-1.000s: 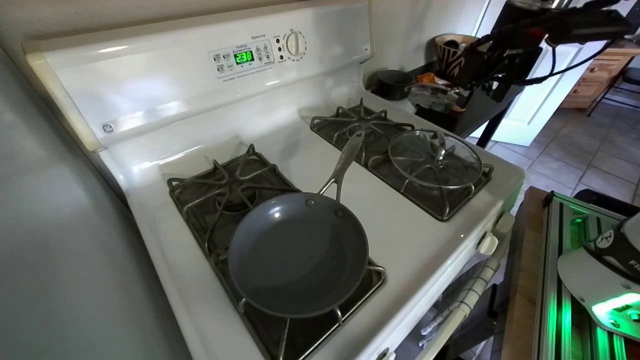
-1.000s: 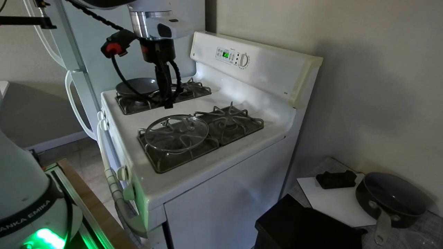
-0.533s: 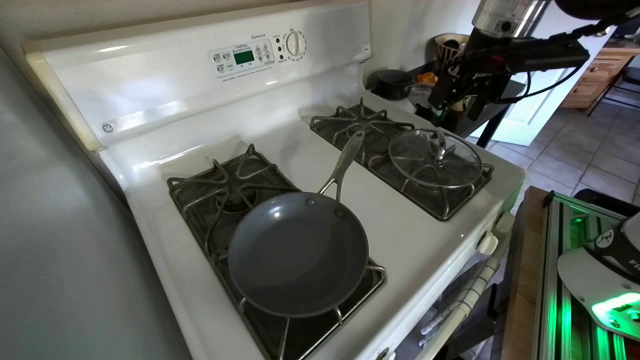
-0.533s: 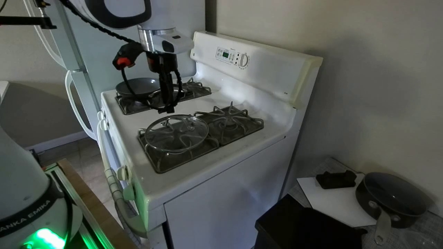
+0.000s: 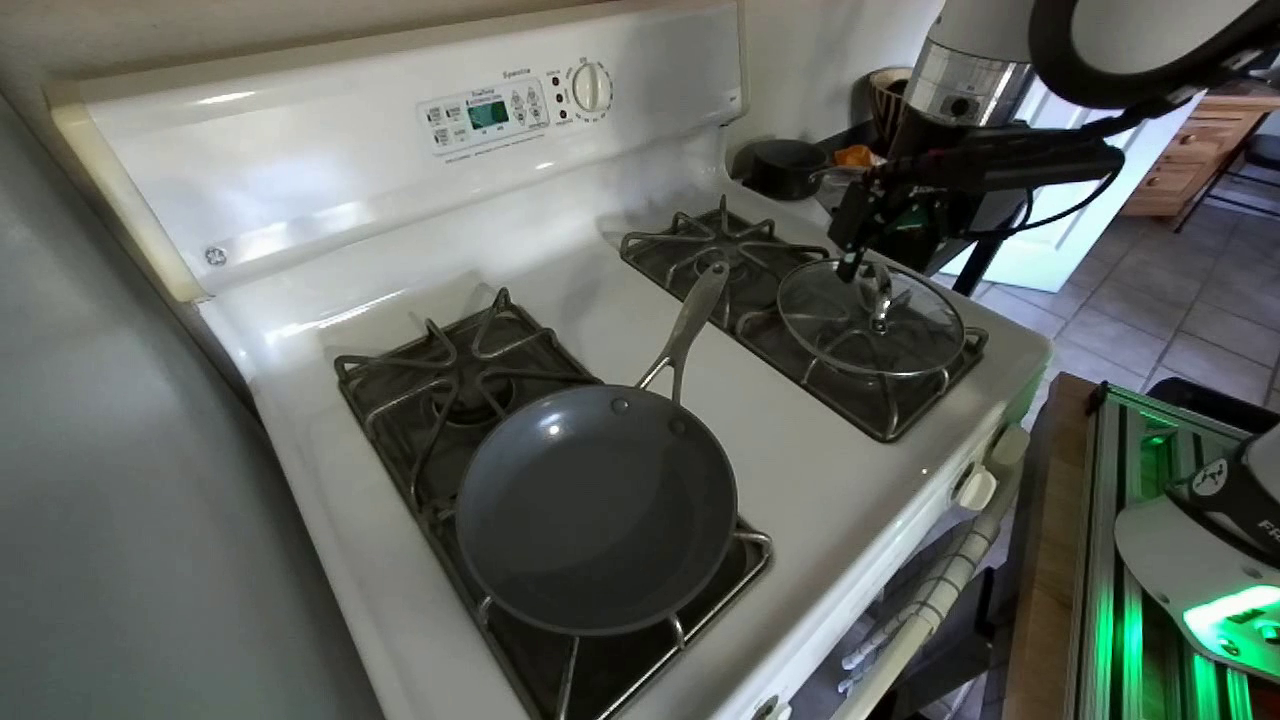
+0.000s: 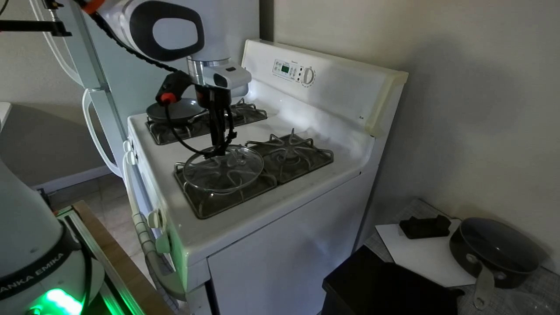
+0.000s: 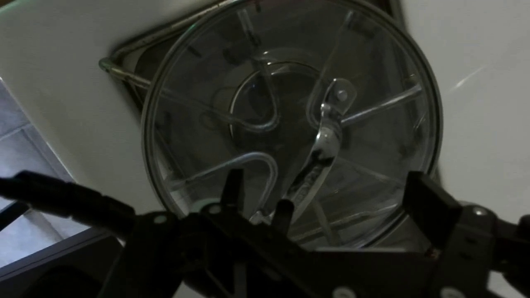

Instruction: Pick up the clear pan lid and put it on the gray pan

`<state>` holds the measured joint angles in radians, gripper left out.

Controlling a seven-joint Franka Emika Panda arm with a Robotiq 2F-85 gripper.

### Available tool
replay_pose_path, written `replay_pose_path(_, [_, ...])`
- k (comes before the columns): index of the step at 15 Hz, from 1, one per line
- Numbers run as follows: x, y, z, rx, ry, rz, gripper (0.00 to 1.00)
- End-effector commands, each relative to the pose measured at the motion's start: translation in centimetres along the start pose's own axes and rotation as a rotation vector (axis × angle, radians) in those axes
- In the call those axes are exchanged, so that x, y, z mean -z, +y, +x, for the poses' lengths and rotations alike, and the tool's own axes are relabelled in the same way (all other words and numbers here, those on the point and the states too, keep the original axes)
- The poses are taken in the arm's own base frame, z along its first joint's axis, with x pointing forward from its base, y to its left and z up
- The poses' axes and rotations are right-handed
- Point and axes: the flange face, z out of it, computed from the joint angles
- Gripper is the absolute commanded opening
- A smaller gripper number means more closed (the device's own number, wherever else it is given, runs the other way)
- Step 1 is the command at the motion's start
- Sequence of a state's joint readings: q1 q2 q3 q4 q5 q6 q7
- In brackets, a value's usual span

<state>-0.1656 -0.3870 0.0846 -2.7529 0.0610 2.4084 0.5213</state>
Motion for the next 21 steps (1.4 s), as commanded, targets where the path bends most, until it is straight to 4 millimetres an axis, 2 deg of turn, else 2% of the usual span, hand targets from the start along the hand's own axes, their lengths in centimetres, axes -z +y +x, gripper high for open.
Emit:
replay_pose_path(1, [-1.73, -0.41, 0.1, -0.033, -0.014, -0.012, 0.93])
replay_pose_path(4, [-2.4, -0.41, 0.11, -0.045, -0.028, -0.02, 0.9])
replay_pose_path(5, [-2.54, -0.41, 0.13, -0.049, -0.03, -0.022, 0.84])
replay_pose_path(7, [-2.67, -0.43, 0.17, -0.057, -0.032, -0.022, 0.85])
replay_pose_path(8, [-2.63, -0.44, 0.24, -0.062, -0.032, -0.021, 0.8])
replay_pose_path(9, [-2.62, -0.45, 0.28, -0.064, -0.032, -0.021, 0.79])
replay_pose_path(10, [-2.57, -0.45, 0.34, -0.067, -0.032, -0.021, 0.71])
replay_pose_path(12, [-2.51, -0.43, 0.42, -0.072, -0.028, -0.019, 0.68])
replay_pose_path(13, [-2.47, -0.43, 0.48, -0.076, -0.027, -0.018, 0.58])
replay_pose_path(15, [-2.39, -0.46, 0.56, -0.08, -0.026, -0.017, 0.58])
replay_pose_path(16, [-2.3, -0.48, 0.61, -0.082, -0.023, -0.015, 0.52])
replay_pose_path(17, [-2.25, -0.51, 0.66, -0.084, -0.022, -0.015, 0.57])
replay_pose_path(18, [-2.16, -0.55, 0.74, -0.084, -0.019, -0.014, 0.59])
replay_pose_path(21, [-1.87, -0.66, 1.0, -0.088, -0.01, -0.008, 0.56])
